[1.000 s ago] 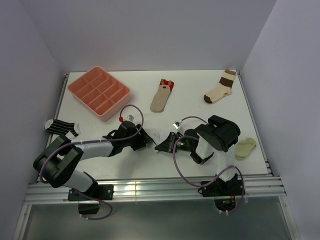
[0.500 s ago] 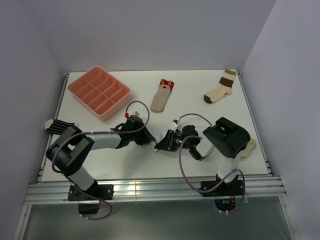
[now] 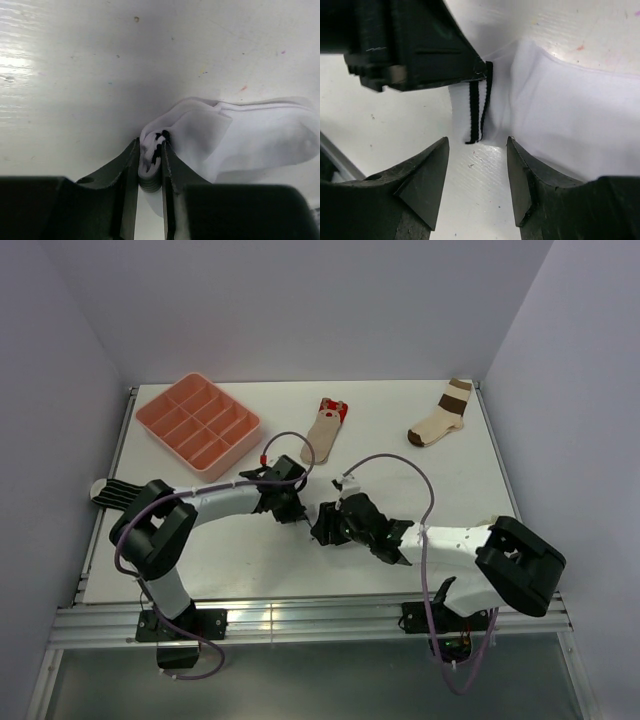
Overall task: Roll the socks
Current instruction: Roll the sock at the center of the board.
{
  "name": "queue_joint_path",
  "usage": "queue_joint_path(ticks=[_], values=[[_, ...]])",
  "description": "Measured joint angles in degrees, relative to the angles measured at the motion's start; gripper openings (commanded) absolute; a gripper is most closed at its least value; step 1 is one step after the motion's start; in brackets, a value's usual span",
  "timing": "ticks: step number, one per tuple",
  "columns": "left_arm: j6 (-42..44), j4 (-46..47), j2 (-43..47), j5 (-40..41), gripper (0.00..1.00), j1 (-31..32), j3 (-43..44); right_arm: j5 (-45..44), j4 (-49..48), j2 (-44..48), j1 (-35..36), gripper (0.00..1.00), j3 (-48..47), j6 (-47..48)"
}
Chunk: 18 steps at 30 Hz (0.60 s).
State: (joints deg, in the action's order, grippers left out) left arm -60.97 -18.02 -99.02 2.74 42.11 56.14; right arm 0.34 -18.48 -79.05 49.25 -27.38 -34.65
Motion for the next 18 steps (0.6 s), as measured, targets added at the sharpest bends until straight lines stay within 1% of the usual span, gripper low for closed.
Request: queue_joint_path(ticks=[4, 8, 13, 18], values=[[1.8, -5.9, -1.4, 1.6, 0.14, 0.1, 3.6, -10.0, 4.9, 1.5, 6.0, 0.57, -3.1, 4.5], [3.1, -9.3, -3.0, 1.8, 0.14, 0.2, 6.4, -17.0, 7.2, 0.8, 10.5, 0.57, -5.9, 8.3], [3.8, -11.4, -4.0, 1.7, 0.15, 0.2, 8.1, -22.5, 7.1, -4.2, 15.9, 0.57, -10.0, 12.4], [4.5, -12.0, -4.3, 1.7, 0.14, 0.2, 8.6, -26.3, 7.2, -11.3, 19.1, 0.55, -13.8, 14.8]])
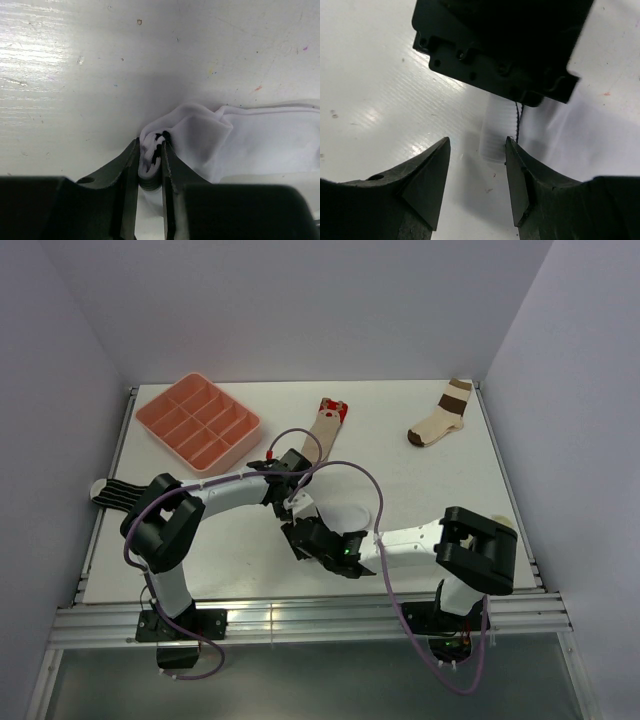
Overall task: Roll the socks
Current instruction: Roll the sock at the center of the board.
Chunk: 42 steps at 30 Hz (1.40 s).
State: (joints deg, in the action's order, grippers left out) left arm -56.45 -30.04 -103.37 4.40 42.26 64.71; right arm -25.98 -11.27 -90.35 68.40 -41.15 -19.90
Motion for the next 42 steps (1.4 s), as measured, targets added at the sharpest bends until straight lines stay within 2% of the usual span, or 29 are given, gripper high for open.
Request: queue_joint_path(ticks=[10, 13, 14, 16, 17, 19, 21, 29, 30, 32, 39, 42], values=[[0.1, 0.5, 0.0, -0.5, 0.14, 0.0, -0.4, -8.0, 1.0, -7.4, 1.7, 0.51, -3.5, 0.9], [0.1, 0.9, 0.1, -0.7, 0.14, -0.1, -0.6, -9.9, 1.4, -8.6, 1.9, 0.47, -4.0, 0.5], [0.1, 1.1, 0.2, -0.7, 0.14, -0.1, -0.8, -10.6, 1.5, -9.2, 1.9, 0.39, -4.0, 0.3], [0.1, 1.8, 0.5, -0.7, 0.15, -0.1, -1.4, -12.2, 1.5, -10.2, 1.9, 0.28, -4.1, -0.2], [0.1, 2.2, 0.7, -0.7, 0.15, -0.1, -1.7, -12.6, 1.4, -10.3, 1.9, 0.15, -4.1, -0.5], [0.1, 3.4, 1.3, -0.6, 0.24, -0.1, -2.7, -13.1, 1.1, -10.1, 2.1, 0.00, -3.8, -1.5], [-0.1, 4.7, 2.0, -0.5, 0.32, -0.1, -3.8, -13.4, 0.4, -9.6, 2.2, 0.00, -3.0, -2.7], [-3.0, 7.1, 6.1, -0.4, 0.47, -0.1, -8.9, -7.9, -6.8, -3.9, 1.6, 0.00, 5.2, -9.5], [-3.5, 7.3, 6.7, -0.4, 0.52, -0.2, -9.6, -6.7, -7.6, -3.0, 1.4, 0.00, 6.4, -10.5], [-4.9, 7.8, 8.4, -0.6, 0.54, -0.7, -11.5, -3.9, -9.4, -1.3, 0.7, 0.00, 8.5, -12.1], [-9.6, 10.4, 16.2, -1.4, 0.71, -4.4, -19.6, 7.7, -19.1, 2.8, -4.5, 0.00, 16.6, -17.2], [-10.8, 12.6, 19.8, -1.7, 0.72, -4.6, -23.0, 14.9, -25.6, 3.3, -8.6, 0.00, 20.7, -20.0]])
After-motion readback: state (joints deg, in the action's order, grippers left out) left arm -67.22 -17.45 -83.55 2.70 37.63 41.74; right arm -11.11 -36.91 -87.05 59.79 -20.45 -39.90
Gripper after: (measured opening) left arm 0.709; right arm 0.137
